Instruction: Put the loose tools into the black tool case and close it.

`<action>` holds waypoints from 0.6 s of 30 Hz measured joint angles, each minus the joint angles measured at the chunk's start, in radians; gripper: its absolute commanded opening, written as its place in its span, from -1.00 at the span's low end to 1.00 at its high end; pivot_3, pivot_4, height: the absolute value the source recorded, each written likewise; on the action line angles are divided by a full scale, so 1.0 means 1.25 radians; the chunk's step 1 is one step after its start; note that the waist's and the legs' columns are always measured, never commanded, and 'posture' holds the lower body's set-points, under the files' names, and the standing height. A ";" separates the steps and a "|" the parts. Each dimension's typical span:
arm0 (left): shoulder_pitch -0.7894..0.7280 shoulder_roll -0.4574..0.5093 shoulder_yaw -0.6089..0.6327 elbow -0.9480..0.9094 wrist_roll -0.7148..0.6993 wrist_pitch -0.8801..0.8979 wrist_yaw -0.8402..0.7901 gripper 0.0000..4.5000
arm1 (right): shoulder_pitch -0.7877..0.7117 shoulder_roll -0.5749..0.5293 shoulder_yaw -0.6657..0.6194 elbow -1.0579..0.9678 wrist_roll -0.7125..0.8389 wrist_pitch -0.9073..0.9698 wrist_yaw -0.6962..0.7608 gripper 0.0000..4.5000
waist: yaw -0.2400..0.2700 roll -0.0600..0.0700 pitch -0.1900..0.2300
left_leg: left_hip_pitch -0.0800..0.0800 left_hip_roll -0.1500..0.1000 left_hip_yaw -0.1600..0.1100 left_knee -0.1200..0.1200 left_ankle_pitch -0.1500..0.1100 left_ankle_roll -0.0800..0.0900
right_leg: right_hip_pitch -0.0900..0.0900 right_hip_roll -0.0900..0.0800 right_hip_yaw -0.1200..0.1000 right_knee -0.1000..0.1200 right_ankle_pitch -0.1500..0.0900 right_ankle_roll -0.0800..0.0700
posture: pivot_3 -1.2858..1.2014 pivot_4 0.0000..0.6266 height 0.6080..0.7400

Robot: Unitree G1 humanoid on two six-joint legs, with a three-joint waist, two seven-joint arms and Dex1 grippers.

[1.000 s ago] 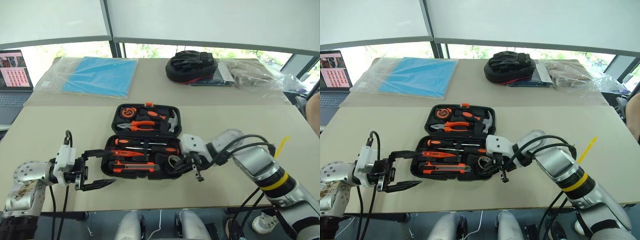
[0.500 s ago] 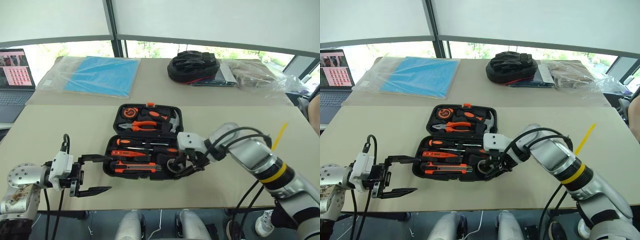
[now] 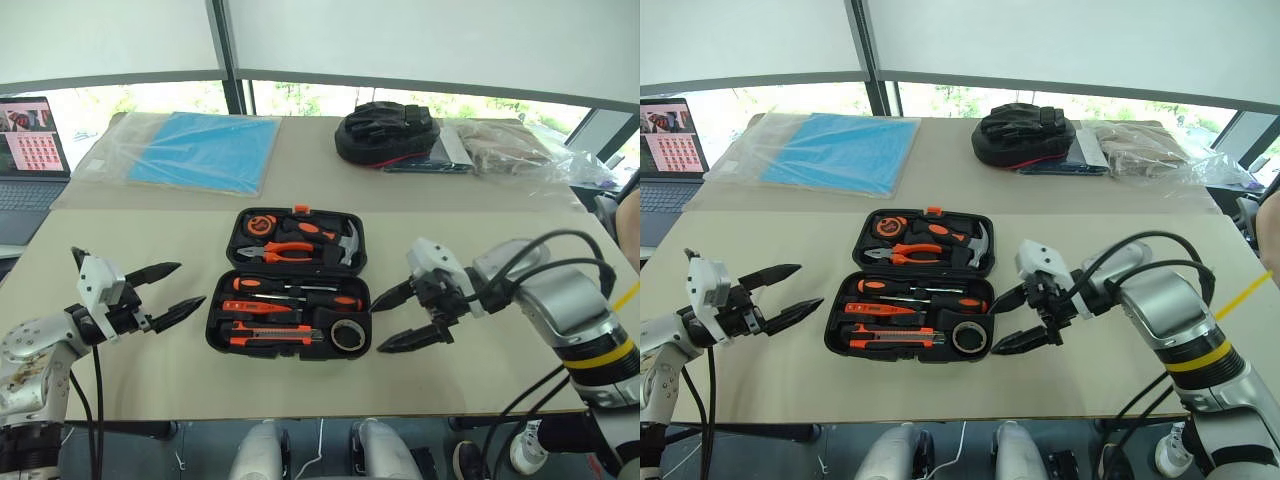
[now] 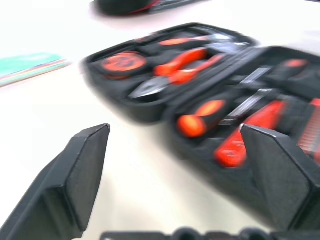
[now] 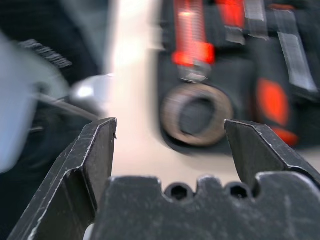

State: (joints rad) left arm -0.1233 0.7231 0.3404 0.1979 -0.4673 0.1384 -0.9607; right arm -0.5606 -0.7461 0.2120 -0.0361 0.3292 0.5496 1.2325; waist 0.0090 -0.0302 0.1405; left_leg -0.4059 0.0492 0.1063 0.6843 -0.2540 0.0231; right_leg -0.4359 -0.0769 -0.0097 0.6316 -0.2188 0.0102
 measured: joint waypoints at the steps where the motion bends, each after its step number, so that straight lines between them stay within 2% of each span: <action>1: -0.020 -0.014 -0.005 0.017 0.017 0.009 0.039 0.13 | 0.000 0.020 -0.007 0.043 -0.032 -0.049 -0.045 -0.05 | 0.000 0.000 0.000 | 0.000 0.000 0.002 0.000 0.000 0.000 | 0.000 0.000 0.000 0.000 0.000 0.000 | 0.03 -0.52 1.00; 4: -0.068 -0.045 -0.042 0.059 0.074 0.015 0.116 -0.32 | 0.000 0.073 -0.011 0.135 -0.102 -0.158 -0.141 -0.47 | -0.001 0.000 0.000 | -0.001 0.000 0.003 0.000 0.000 -0.001 | -0.001 0.000 0.000 0.000 0.000 0.000 | 0.03 -0.52 1.00; 6: -0.102 -0.060 -0.077 0.087 0.109 0.025 0.148 -0.71 | -0.003 0.110 -0.013 0.184 -0.129 -0.202 -0.189 -0.83 | -0.001 0.000 0.000 | -0.001 0.000 0.003 0.000 0.000 -0.001 | -0.001 0.000 0.000 0.000 0.000 0.000 | 0.03 -0.52 1.00; 7: -0.116 -0.066 -0.088 0.094 0.118 0.032 0.153 -0.80 | -0.005 0.120 -0.012 0.199 -0.138 -0.213 -0.200 -0.91 | -0.001 0.000 0.000 | -0.001 0.000 0.003 0.000 0.000 -0.001 | -0.001 0.000 0.000 0.000 0.000 0.000 | 0.03 -0.52 1.00; 8: -0.135 -0.073 -0.111 0.105 0.126 0.041 0.154 -0.97 | -0.008 0.134 -0.009 0.227 -0.154 -0.235 -0.211 -1.00 | -0.001 0.000 0.000 | -0.001 0.000 0.003 0.000 0.000 -0.001 | -0.001 0.000 0.000 0.000 0.000 0.000 | 0.03 -0.52 1.00; 12: -0.170 -0.088 -0.174 0.112 0.151 0.057 0.125 -0.97 | -0.010 0.166 0.008 0.255 -0.167 -0.240 -0.207 -1.00 | -0.003 0.000 0.000 | -0.002 0.000 0.003 0.000 0.000 -0.001 | -0.001 0.000 0.000 0.000 0.000 0.000 | 0.03 -0.52 1.00; 18: -0.201 -0.082 -0.222 0.113 0.161 0.089 0.066 -0.97 | -0.010 0.169 0.020 0.243 -0.165 -0.172 -0.164 -1.00 | 0.001 0.000 0.000 | -0.001 -0.001 0.003 0.000 0.000 0.000 | 0.000 0.000 0.000 0.000 0.001 0.001 | 0.03 -0.52 1.00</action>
State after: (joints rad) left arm -0.3746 0.6210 0.0633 0.3393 -0.2667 0.2495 -0.8784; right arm -0.5734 -0.5345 0.2365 0.2677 0.1229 0.3346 1.0275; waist 0.0100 -0.0304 0.1405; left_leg -0.4076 0.0482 0.1102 0.6843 -0.2537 0.0227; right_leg -0.4359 -0.0773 -0.0094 0.6310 -0.2181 0.0111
